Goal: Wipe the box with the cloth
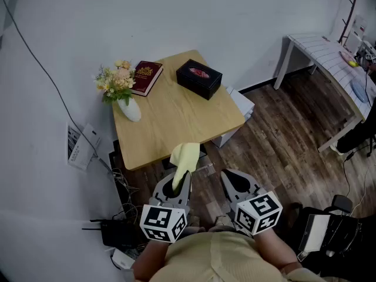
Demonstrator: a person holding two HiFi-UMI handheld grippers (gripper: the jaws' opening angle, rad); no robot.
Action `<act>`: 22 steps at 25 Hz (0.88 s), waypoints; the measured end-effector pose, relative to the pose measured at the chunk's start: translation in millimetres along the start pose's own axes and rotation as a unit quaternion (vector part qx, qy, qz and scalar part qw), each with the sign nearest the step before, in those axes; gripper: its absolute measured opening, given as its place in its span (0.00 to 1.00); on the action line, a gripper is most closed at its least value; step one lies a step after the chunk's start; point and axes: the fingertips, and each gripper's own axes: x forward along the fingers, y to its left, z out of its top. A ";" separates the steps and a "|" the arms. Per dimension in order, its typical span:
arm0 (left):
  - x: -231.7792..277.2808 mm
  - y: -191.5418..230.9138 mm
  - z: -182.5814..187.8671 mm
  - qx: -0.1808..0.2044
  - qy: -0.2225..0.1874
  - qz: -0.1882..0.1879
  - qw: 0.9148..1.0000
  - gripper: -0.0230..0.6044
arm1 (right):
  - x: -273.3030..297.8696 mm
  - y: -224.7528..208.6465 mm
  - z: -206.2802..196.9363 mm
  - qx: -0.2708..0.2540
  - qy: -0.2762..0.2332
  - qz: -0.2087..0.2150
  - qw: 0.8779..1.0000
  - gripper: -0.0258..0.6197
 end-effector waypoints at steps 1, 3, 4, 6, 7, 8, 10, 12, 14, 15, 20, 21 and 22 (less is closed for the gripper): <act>4.0 -3.7 -0.7 -0.001 0.001 -0.001 1.000 0.09 | -2.0 -4.3 0.7 0.000 0.000 0.000 1.000 0.09; 11.9 -11.1 -1.3 -0.003 0.003 -0.003 1.000 0.09 | -5.5 -12.9 1.7 0.000 0.001 -0.001 1.000 0.09; 16.0 -14.6 -1.0 -0.003 0.003 -0.004 1.000 0.09 | -6.8 -17.0 2.2 0.000 0.001 -0.001 1.000 0.09; 24.4 -21.2 0.0 -0.001 0.003 -0.006 1.000 0.09 | -8.9 -24.6 3.1 -0.002 0.001 0.000 1.000 0.09; 28.5 -24.4 0.2 0.000 0.003 -0.006 1.000 0.09 | -10.0 -28.0 3.3 -0.003 0.000 0.001 1.000 0.09; 32.5 -27.6 0.0 0.000 0.003 -0.006 1.000 0.09 | -11.0 -31.3 3.3 -0.003 -0.001 0.004 1.000 0.09; 40.1 -33.6 -1.4 0.000 0.004 -0.005 1.000 0.09 | -13.1 -36.7 3.2 0.006 -0.004 0.014 1.000 0.09; 46.5 -38.8 -3.3 -0.001 0.006 -0.003 1.000 0.09 | -14.9 -41.4 2.3 0.022 -0.004 0.026 0.999 0.09; 49.2 -43.2 -5.2 -0.002 0.007 0.002 1.000 0.09 | -17.6 -46.4 -0.5 0.029 -0.001 0.029 0.999 0.09; 49.6 -44.5 -6.3 -0.004 0.007 0.005 1.000 0.09 | -19.0 -48.9 -1.9 0.028 0.001 0.028 0.999 0.09; 54.4 -37.0 -7.4 -0.023 0.005 0.016 1.000 0.09 | -13.3 -58.8 -2.8 0.040 0.004 0.029 0.999 0.09; 56.0 -33.8 -5.9 -0.024 0.003 0.017 1.000 0.09 | -10.5 -60.1 -2.4 0.042 0.005 0.031 0.999 0.09; 58.2 -30.4 -4.2 -0.025 0.001 0.018 1.000 0.09 | -7.2 -61.7 -1.8 0.043 0.006 0.031 0.999 0.09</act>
